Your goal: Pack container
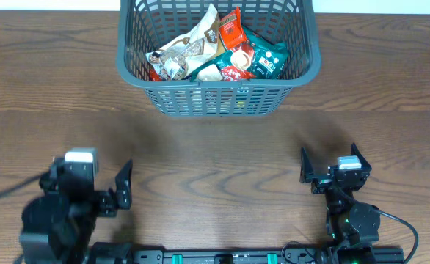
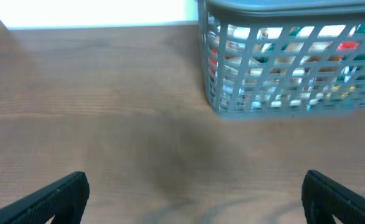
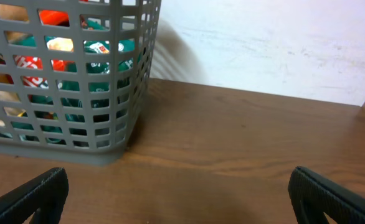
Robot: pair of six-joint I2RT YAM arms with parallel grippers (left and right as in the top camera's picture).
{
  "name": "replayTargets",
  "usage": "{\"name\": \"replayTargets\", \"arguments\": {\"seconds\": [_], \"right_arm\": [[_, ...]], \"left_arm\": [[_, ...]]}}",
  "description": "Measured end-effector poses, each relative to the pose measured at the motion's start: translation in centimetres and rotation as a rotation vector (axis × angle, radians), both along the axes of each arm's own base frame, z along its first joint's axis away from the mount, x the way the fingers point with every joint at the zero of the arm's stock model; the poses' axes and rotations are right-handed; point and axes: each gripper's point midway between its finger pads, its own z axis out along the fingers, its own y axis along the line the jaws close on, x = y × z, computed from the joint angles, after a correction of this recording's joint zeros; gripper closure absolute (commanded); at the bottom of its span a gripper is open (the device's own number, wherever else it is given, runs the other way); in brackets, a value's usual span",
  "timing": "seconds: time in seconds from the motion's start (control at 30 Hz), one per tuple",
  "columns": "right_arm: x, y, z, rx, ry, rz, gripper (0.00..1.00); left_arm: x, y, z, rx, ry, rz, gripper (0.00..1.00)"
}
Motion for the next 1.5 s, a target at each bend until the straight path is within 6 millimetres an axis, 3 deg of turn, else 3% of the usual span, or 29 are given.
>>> {"name": "replayTargets", "arguments": {"seconds": [0.17,0.43,0.8,1.5], "right_arm": [[0.0,-0.1,0.0,0.0,-0.001,-0.003,0.01],[0.0,-0.1,0.0,0.0,-0.002,-0.004,0.01],[0.0,-0.1,0.1,0.0,-0.002,-0.004,0.01],[0.0,-0.1,0.1,0.0,-0.004,-0.004,0.01]], "left_arm": [[0.1,0.0,-1.9,-0.016,-0.149,0.002,0.01],[3.0,-0.3,-6.0,-0.041,-0.312,0.004,0.01],[5.1,-0.1,-12.4,-0.042,-0.265,0.031,0.01],[5.3,0.3,-12.1,0.022,-0.29,0.033,0.01]]}}
